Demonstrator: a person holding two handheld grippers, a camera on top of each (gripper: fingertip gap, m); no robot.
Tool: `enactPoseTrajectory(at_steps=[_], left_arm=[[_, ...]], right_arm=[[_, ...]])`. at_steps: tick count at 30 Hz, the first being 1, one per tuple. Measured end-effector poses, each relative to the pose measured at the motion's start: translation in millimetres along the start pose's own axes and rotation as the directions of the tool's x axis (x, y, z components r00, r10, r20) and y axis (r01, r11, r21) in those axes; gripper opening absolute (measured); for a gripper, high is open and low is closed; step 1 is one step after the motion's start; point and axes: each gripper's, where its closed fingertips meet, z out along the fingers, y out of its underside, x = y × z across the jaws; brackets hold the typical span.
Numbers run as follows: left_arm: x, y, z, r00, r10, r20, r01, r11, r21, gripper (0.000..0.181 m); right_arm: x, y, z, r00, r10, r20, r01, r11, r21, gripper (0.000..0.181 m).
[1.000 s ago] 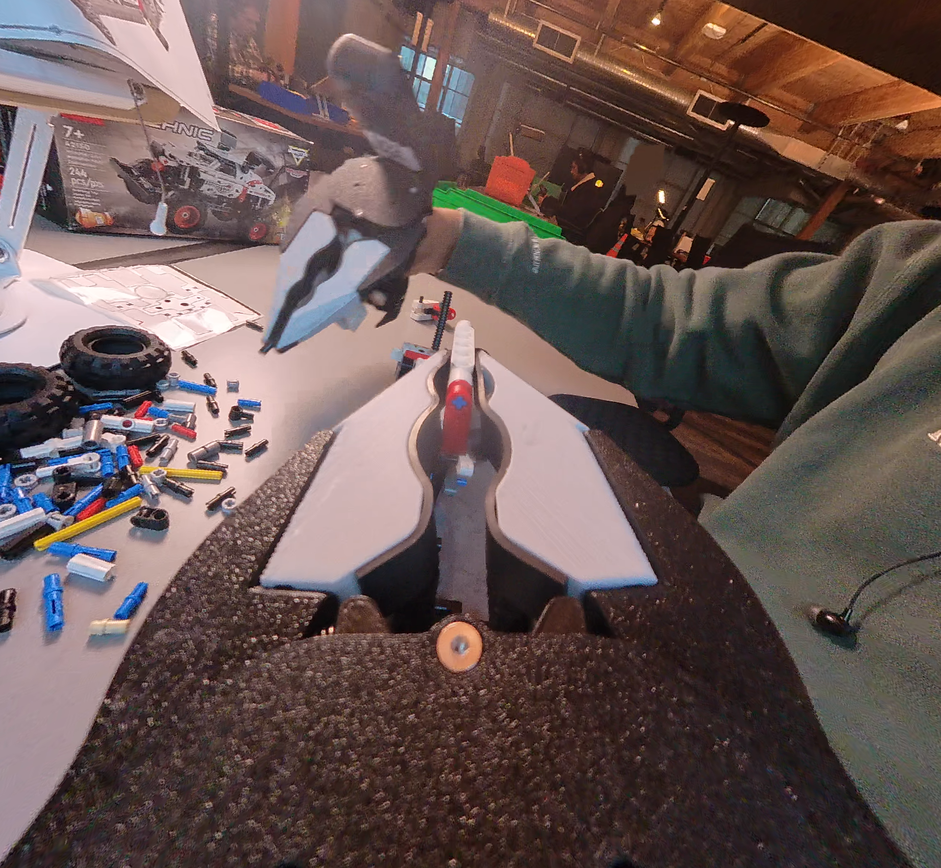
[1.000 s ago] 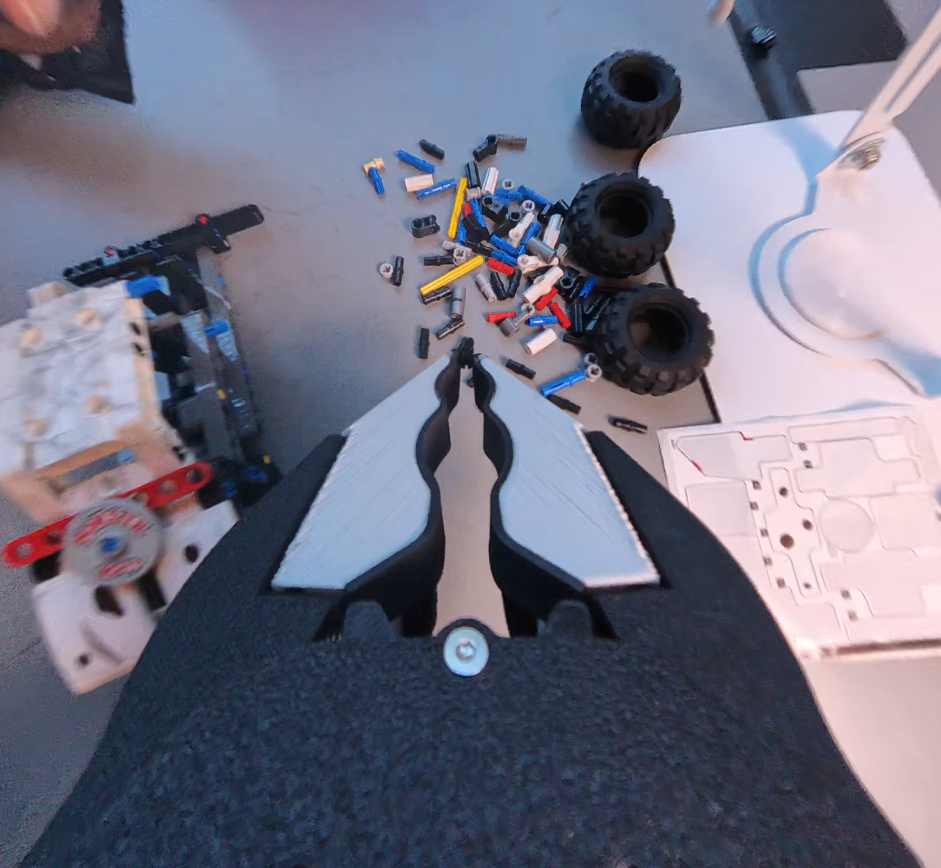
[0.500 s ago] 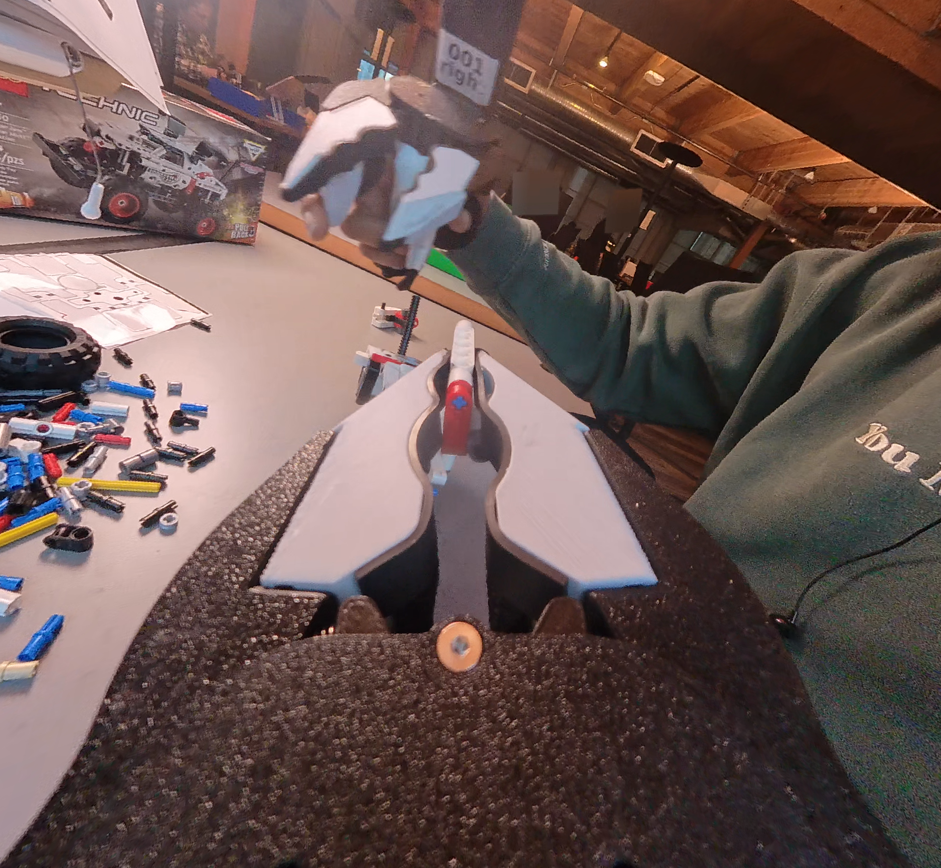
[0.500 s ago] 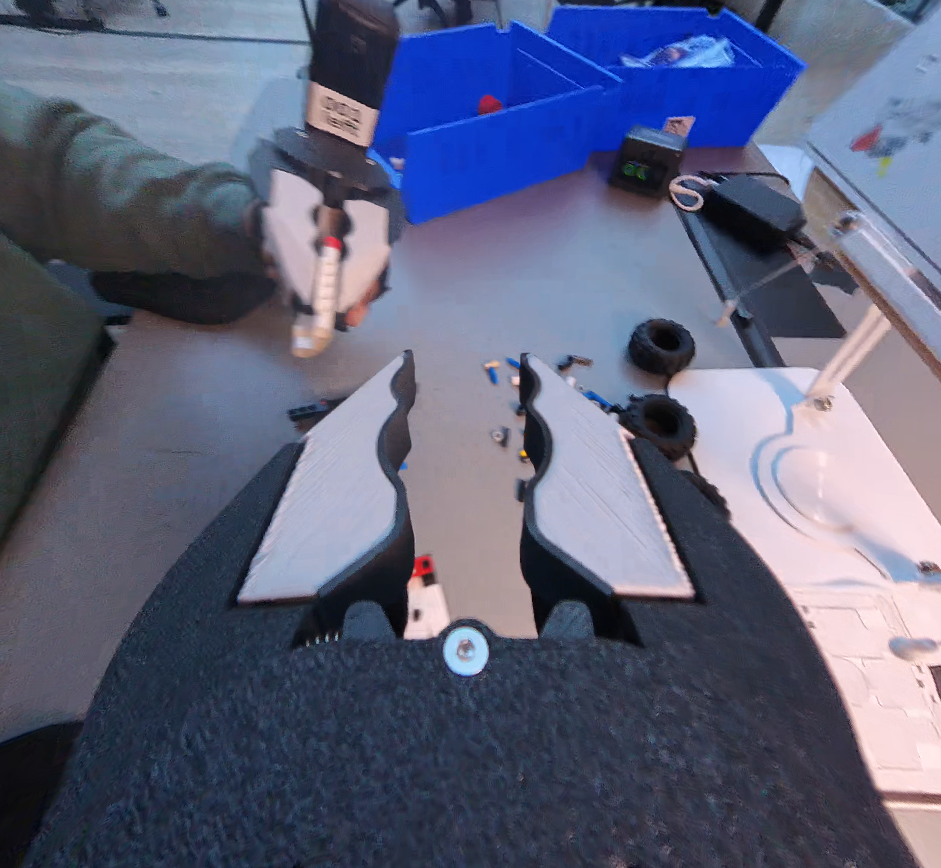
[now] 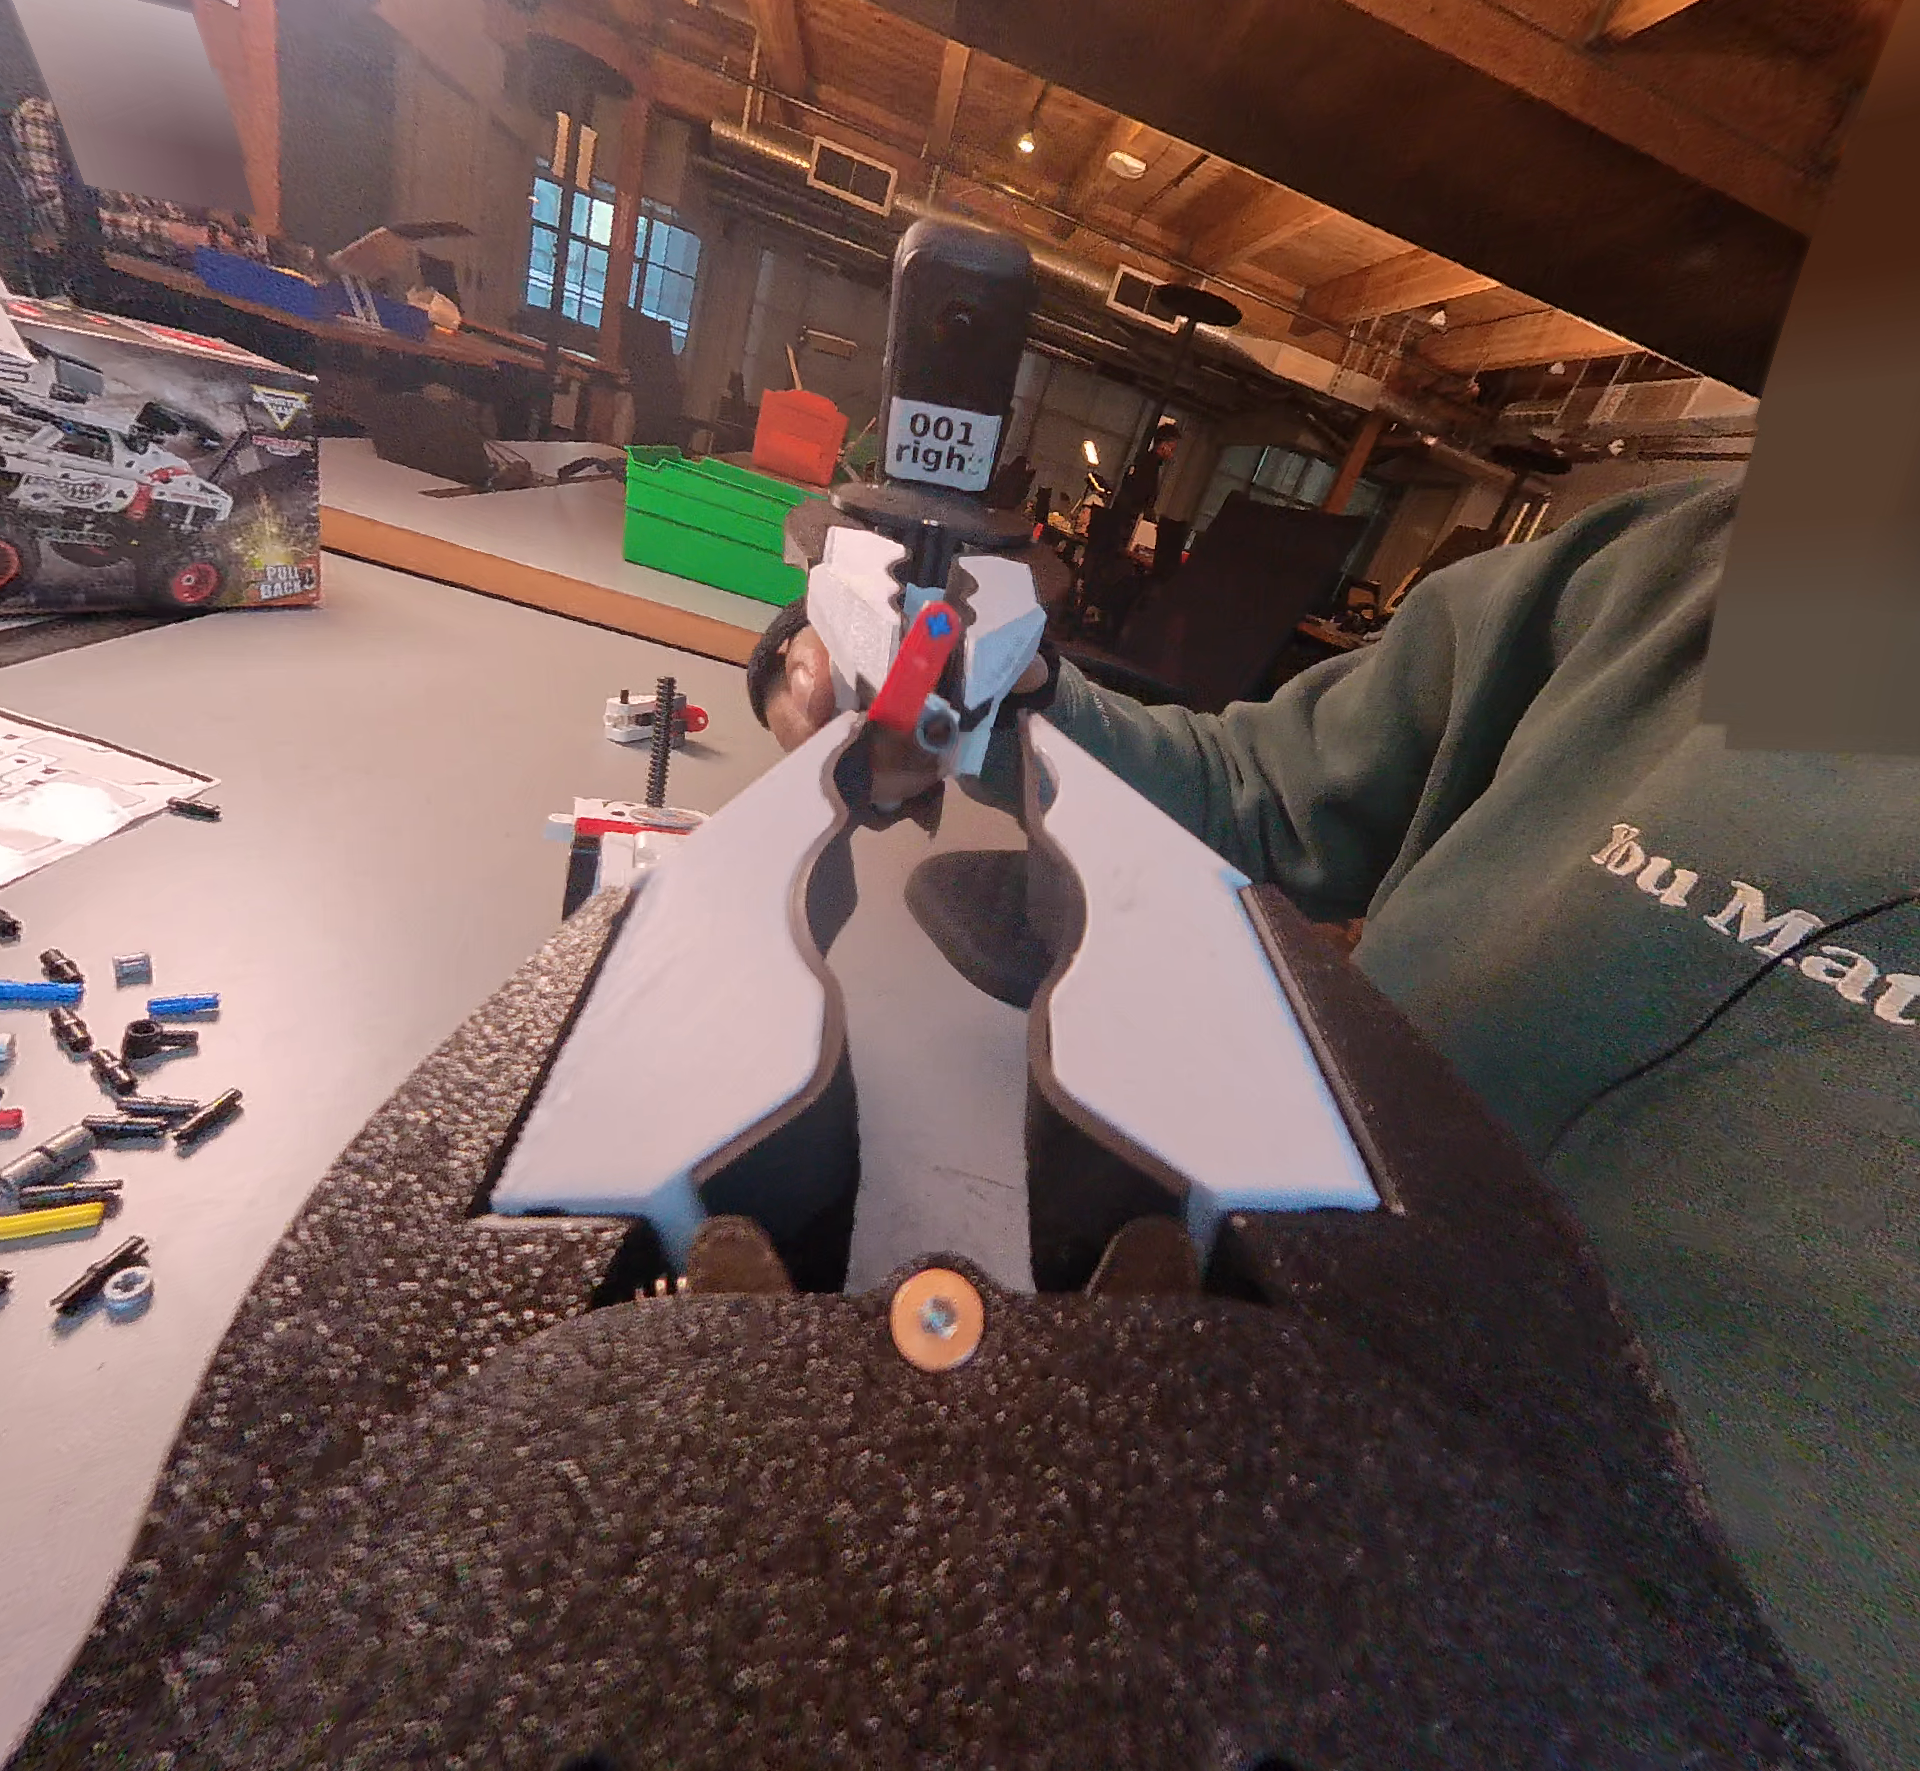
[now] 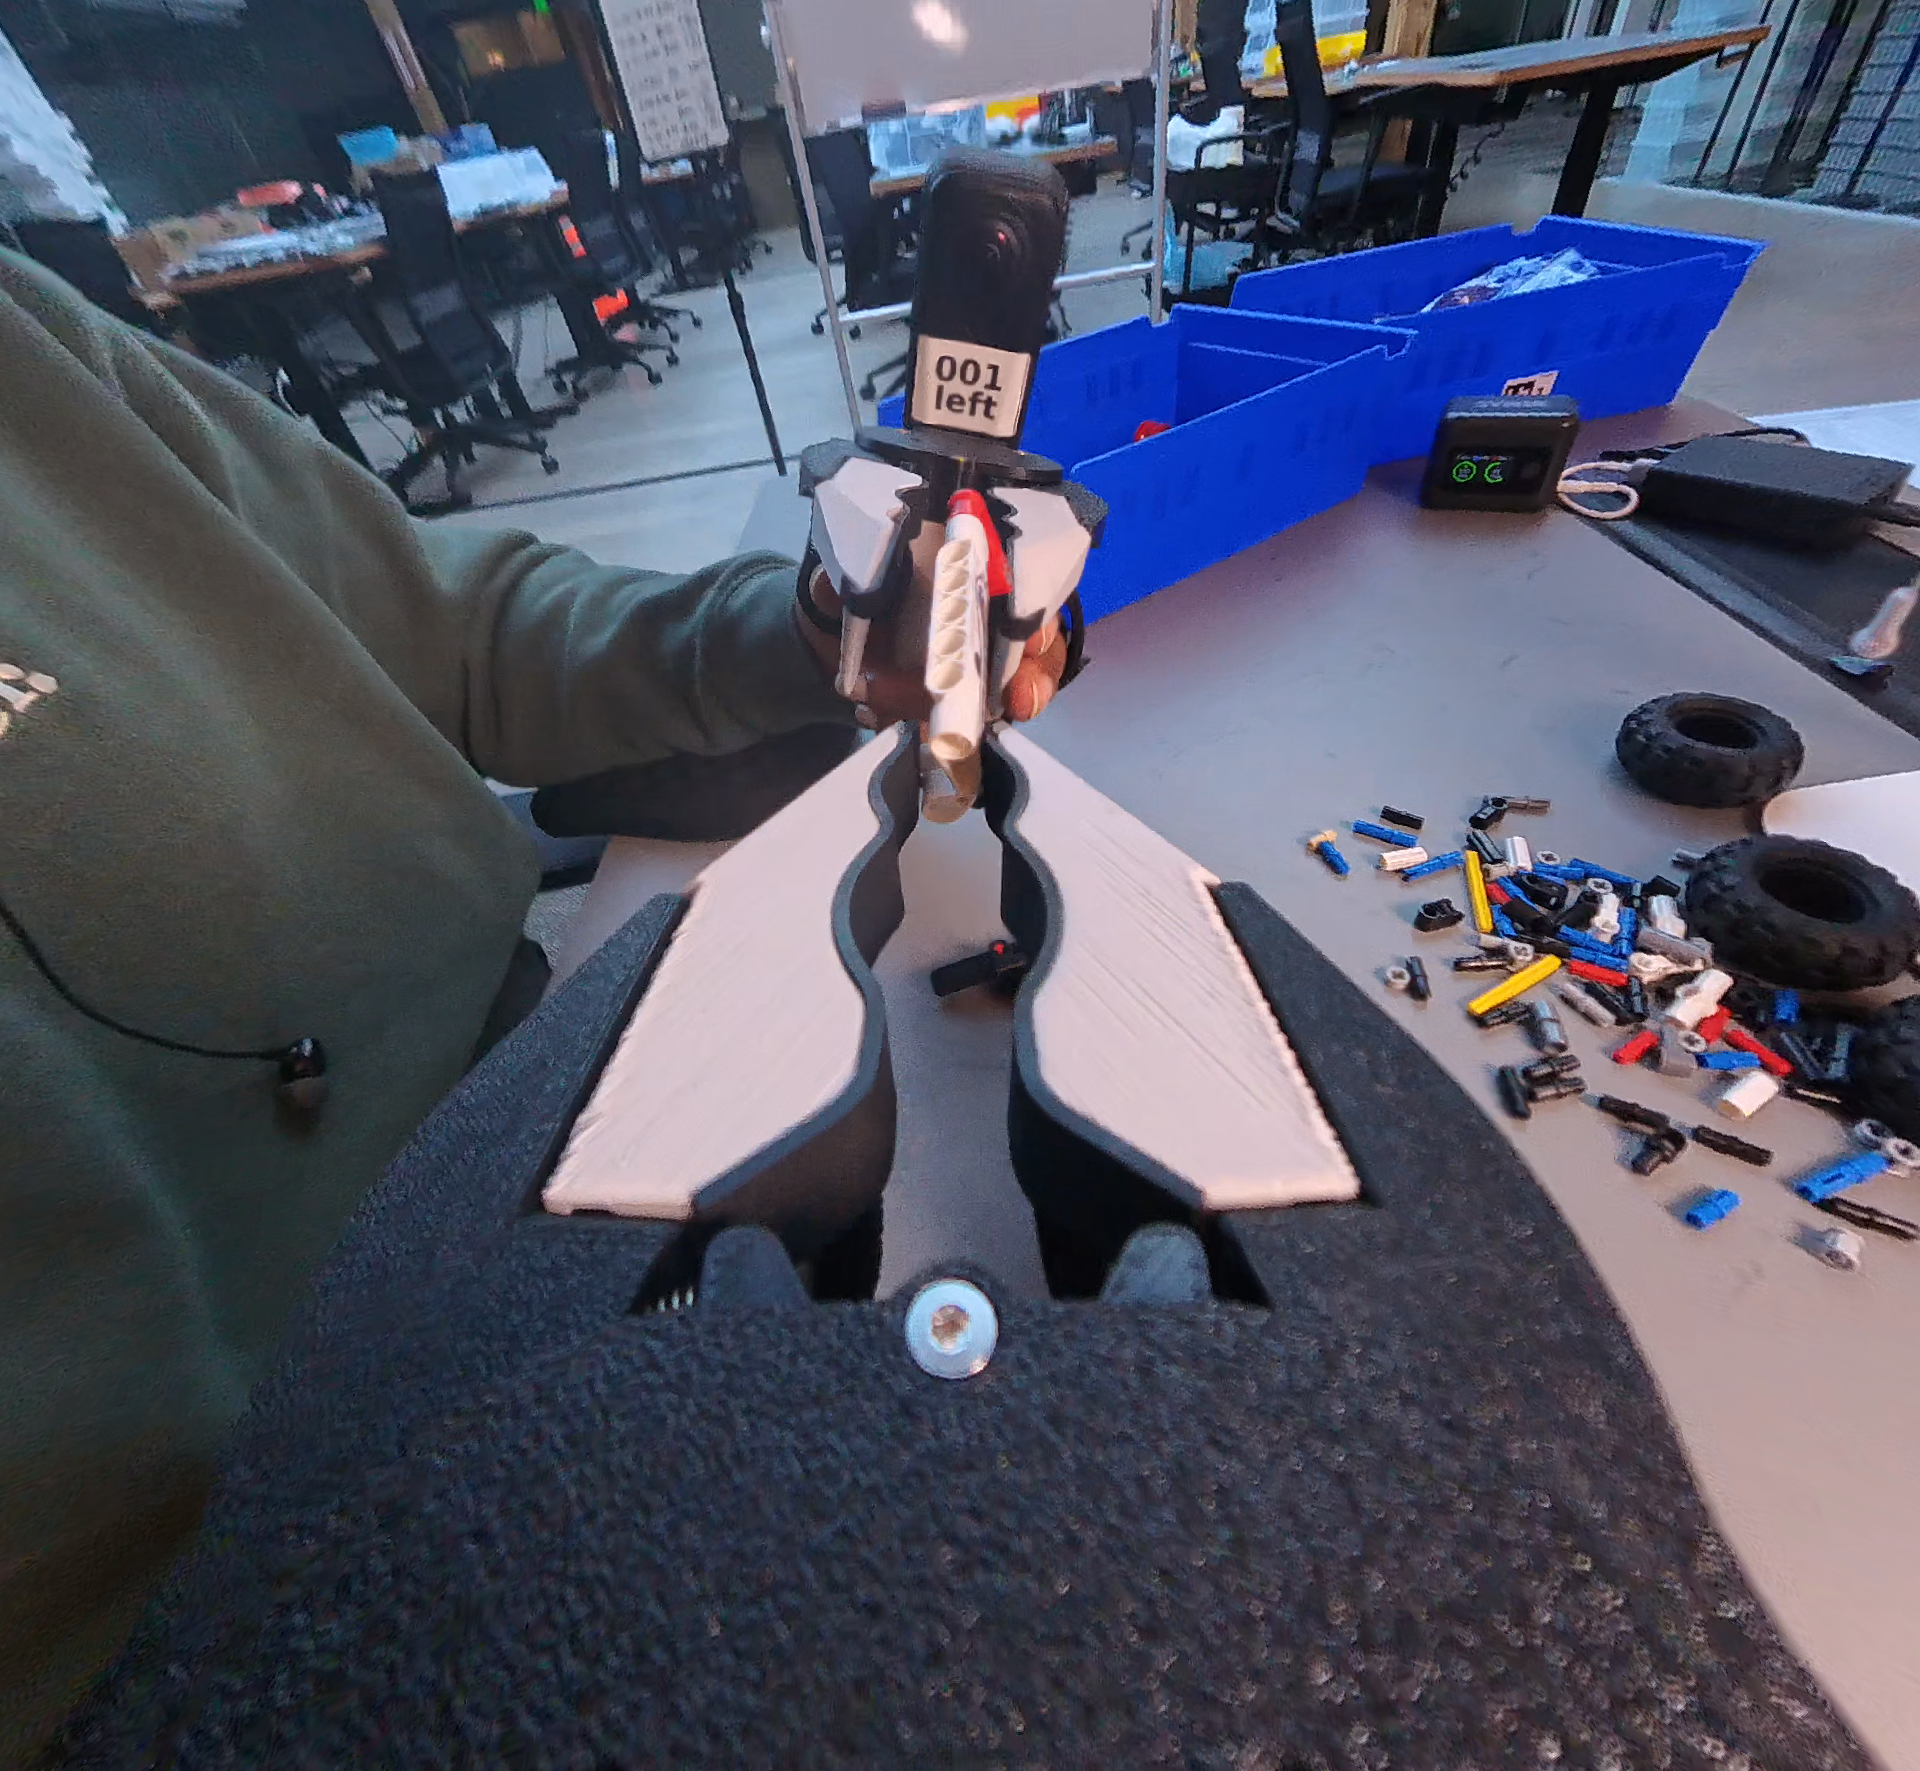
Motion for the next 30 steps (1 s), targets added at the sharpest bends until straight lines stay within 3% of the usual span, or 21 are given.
enactPoseTrajectory(at_steps=[5,7,19,24,26,30], left_arm=[[-3,2,0,1.000,0.009,0.017,-0.008,1.000,-0.030,0.024],[-3,9,2,0.999,0.024,0.021,-0.023,0.998,-0.064,0.015],[-4,11,5,0.998,0.039,0.046,-0.035,0.996,-0.076,0.014],[-1,17,5,0.987,0.148,0.064,-0.138,0.980,-0.145,0.025],[1,22,6,0.980,0.190,0.059,-0.176,0.966,-0.189,0.015],[-1,26,6,0.985,0.163,0.062,-0.146,0.965,-0.218,0.015]], right_arm=[[-5,10,-7,1.000,-0.002,0.016,0.003,1.000,-0.012,0.010],[-8,14,-4,0.999,-0.003,0.037,0.004,1.000,-0.029,0.009],[-5,13,5,1.000,-0.023,-0.005,0.023,1.000,0.006,0.010],[-8,21,4,1.000,0.003,0.028,-0.002,0.999,-0.034,0.006],[-8,26,5,1.000,0.010,0.026,-0.009,0.998,-0.060,0.006],[-7,33,5,0.999,0.019,0.027,-0.016,0.996,-0.092,0.007]])
